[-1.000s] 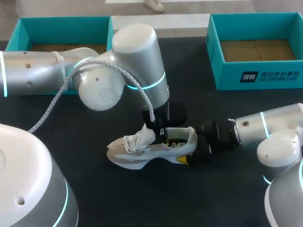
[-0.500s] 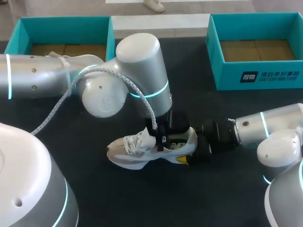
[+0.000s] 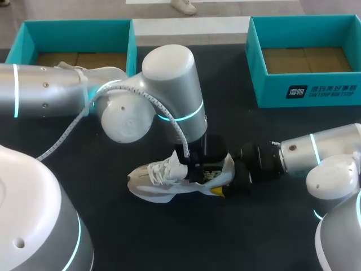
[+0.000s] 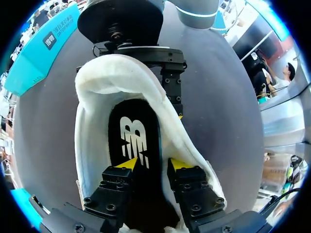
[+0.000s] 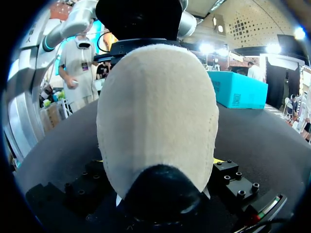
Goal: Take the shoe out of the shoebox, open the shoe tongue, remove and reinsert the insole, then place the shoe into the shoebox
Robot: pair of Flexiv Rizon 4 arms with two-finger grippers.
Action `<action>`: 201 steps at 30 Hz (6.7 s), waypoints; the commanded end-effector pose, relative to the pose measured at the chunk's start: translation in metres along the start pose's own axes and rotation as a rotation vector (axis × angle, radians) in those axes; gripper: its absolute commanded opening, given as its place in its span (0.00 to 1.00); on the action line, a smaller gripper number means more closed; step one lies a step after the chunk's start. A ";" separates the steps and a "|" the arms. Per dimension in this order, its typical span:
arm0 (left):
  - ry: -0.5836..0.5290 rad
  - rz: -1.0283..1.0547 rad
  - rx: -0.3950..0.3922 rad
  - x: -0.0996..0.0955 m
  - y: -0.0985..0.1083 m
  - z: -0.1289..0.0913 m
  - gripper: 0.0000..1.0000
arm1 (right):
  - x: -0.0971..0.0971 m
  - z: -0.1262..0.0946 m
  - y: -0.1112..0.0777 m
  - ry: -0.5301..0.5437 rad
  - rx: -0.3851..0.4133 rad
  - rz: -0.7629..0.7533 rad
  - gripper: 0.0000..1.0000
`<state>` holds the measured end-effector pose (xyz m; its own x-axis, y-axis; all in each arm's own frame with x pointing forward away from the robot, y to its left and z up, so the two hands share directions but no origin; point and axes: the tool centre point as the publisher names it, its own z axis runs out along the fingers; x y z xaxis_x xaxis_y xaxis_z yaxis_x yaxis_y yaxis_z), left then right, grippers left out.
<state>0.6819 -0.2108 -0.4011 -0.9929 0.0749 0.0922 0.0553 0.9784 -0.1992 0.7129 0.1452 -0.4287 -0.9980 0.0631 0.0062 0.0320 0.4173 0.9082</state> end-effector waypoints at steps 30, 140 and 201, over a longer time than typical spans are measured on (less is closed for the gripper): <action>0.027 -0.089 -0.001 -0.013 0.024 -0.016 0.00 | -0.003 0.003 -0.003 -0.001 0.007 0.002 0.00; 0.088 0.032 0.575 0.024 -0.058 -0.170 0.00 | -0.003 0.003 -0.003 -0.001 0.007 0.002 0.00; 0.689 -0.456 1.332 0.070 -0.086 -0.369 0.00 | -0.003 0.003 -0.003 -0.001 0.007 0.002 0.00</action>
<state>0.6562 -0.2150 -0.0220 -0.6377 0.2764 0.7190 -0.7172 0.1274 -0.6851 0.7135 0.1452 -0.4287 -0.9979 0.0640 0.0075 0.0336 0.4171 0.9082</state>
